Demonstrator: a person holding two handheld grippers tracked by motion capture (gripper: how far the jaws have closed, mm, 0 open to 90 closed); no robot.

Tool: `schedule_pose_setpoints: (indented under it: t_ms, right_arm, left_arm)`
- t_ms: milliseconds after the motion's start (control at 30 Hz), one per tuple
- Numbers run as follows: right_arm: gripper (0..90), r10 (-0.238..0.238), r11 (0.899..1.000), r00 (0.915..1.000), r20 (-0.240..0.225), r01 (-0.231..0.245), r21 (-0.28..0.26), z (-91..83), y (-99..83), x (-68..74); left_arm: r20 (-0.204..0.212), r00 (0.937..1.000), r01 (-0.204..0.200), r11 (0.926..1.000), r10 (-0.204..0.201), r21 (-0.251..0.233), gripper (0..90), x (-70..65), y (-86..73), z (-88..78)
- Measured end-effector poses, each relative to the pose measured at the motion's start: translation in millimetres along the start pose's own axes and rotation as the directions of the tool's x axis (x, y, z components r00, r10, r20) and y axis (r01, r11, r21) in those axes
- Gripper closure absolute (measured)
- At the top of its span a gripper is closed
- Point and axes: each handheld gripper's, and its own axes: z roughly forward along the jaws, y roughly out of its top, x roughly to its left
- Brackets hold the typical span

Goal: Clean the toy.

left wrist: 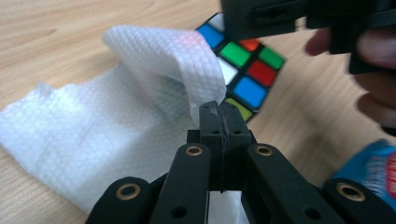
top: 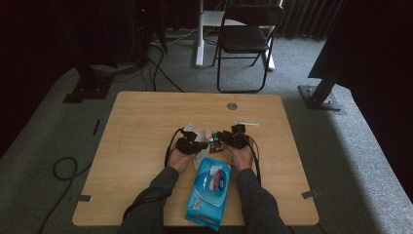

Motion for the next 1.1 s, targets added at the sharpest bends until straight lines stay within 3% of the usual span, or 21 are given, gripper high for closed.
schedule_pose_setpoints:
  t_ms: [100, 367, 567, 667, 933, 1100]
  right_arm:
    - [66.3, 0.001, 1.0, 1.0, 0.0, -0.001, 0.0, 0.0, 0.0, 0.0]
    - [66.5, 0.004, 1.0, 1.0, -0.002, -0.004, -0.001, 0.2, 0.0, -0.2]
    - [66.5, 0.005, 1.0, 1.0, -0.001, -0.005, -0.002, 0.2, -0.2, -0.1]
    - [66.5, 0.004, 1.0, 1.0, -0.004, -0.004, -0.002, 0.2, -0.3, -0.5]
    - [66.9, 0.006, 1.0, 1.0, -0.001, -0.006, -0.005, 0.5, -0.4, -0.1]
    - [67.6, 0.01, 1.0, 0.9999, 0.005, -0.01, -0.006, 0.7, 0.1, 0.6]
  left_arm:
    - [0.024, 0.9994, -0.025, 0.9992, 0.026, -0.032, 90.0, -4.5, 2.3, -6.3]
    - [0.101, 0.9943, -0.022, 0.993, 0.034, -0.116, 90.0, -11.9, 10.1, -12.3]
    - [0.043, 0.999, -0.007, 0.9983, 0.01, -0.057, 89.9, -5.7, 7.8, -1.0]
    - [0.038, 0.9993, 0.0, 0.998, 0.002, -0.063, 89.2, -4.3, 4.1, -1.2]
    - [0.02, 0.9997, 0.012, 0.9999, -0.011, -0.009, 88.3, 1.1, -4.8, 4.9]
    - [0.007, 0.9999, -0.012, 0.9992, 0.012, 0.038, 88.9, -0.4, -6.0, 13.8]
